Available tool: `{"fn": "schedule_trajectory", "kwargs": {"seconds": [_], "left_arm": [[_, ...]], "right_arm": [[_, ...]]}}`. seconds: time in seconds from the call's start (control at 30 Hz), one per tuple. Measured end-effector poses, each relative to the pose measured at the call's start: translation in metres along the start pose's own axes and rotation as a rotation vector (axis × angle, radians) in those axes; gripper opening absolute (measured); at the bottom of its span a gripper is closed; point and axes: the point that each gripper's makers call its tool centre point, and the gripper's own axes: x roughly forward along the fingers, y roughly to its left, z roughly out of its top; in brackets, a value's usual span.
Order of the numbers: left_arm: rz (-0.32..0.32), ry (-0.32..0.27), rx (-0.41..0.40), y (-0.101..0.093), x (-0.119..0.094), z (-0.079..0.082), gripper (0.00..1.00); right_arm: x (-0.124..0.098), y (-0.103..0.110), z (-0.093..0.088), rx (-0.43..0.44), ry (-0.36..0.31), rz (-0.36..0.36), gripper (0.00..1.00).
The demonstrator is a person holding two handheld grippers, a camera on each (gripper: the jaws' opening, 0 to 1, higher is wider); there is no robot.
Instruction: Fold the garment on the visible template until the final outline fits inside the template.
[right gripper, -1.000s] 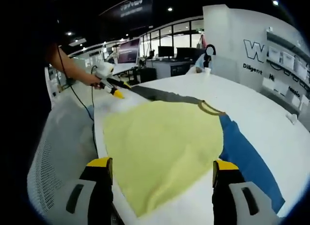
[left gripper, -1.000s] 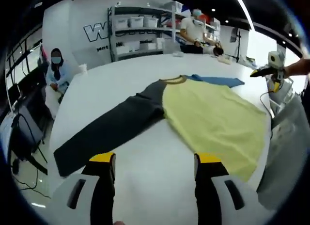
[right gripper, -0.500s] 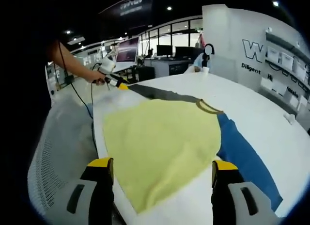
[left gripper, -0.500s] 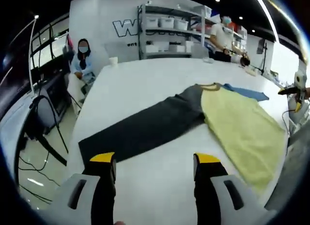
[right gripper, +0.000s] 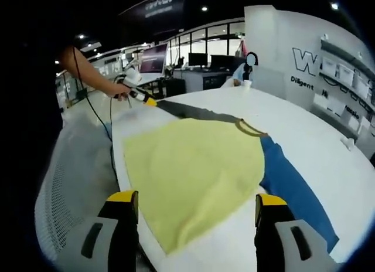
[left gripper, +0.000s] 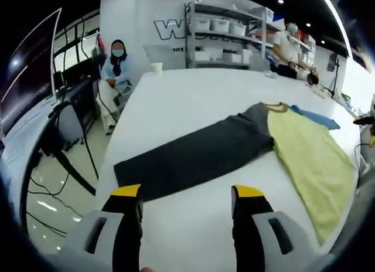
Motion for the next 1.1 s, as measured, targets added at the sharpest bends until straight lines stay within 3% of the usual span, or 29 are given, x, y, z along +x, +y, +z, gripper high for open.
{"fn": "schedule_trajectory", "kwargs": {"seconds": [0.43, 0.87, 1.1], "left_arm": [[0.105, 0.059, -0.049, 0.038, 0.007, -0.013, 0.55], [0.133, 0.133, -0.107, 0.051, 0.023, -0.029, 0.41], [0.145, 0.118, -0.147, 0.054, 0.025, -0.023, 0.38]], "right_arm": [[0.001, -0.001, 0.006, -0.001, -0.015, 0.000, 0.87], [0.002, 0.002, -0.001, 0.020, 0.002, -0.002, 0.88], [0.002, 0.002, 0.000, 0.029, 0.002, -0.004, 0.88]]}}
